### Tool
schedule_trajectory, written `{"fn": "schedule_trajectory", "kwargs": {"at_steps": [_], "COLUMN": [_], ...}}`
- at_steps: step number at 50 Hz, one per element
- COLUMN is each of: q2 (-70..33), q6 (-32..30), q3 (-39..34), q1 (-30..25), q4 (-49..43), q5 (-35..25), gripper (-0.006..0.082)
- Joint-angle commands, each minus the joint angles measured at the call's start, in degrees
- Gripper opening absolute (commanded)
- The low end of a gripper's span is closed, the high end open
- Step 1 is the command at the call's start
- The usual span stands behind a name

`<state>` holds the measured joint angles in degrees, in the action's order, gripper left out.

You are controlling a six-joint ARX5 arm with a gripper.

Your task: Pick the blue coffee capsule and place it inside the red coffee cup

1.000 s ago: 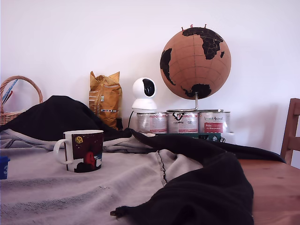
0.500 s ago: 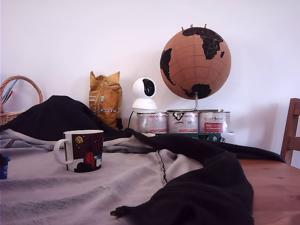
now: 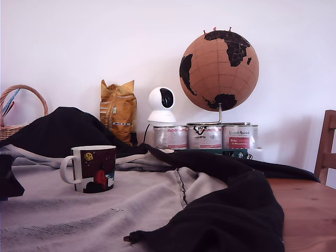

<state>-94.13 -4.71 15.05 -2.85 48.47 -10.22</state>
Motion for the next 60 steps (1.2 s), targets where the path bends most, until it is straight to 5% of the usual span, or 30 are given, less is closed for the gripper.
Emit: {"fn": "schedule_trajectory", "kwargs": {"at_steps": [1,8,12,40,60], "q2": [-1.9,-3.1,-2.9,0.8,0.8], "q6": [-0.3,-0.3,-0.2,18.8,15.6], "q3": [0.8,1.2,1.2,6.3,18.2], "q1": [0.1,0.1,0.1,-2.4,-11.5], "q4": [0.5,0.5,2.1,21.9,6.5], "q5": [-0.1,-0.8,-1.4,-10.0,-10.2], "gripper": [0.0504,0.0221,0.0143,0.0142,0.0142]}}
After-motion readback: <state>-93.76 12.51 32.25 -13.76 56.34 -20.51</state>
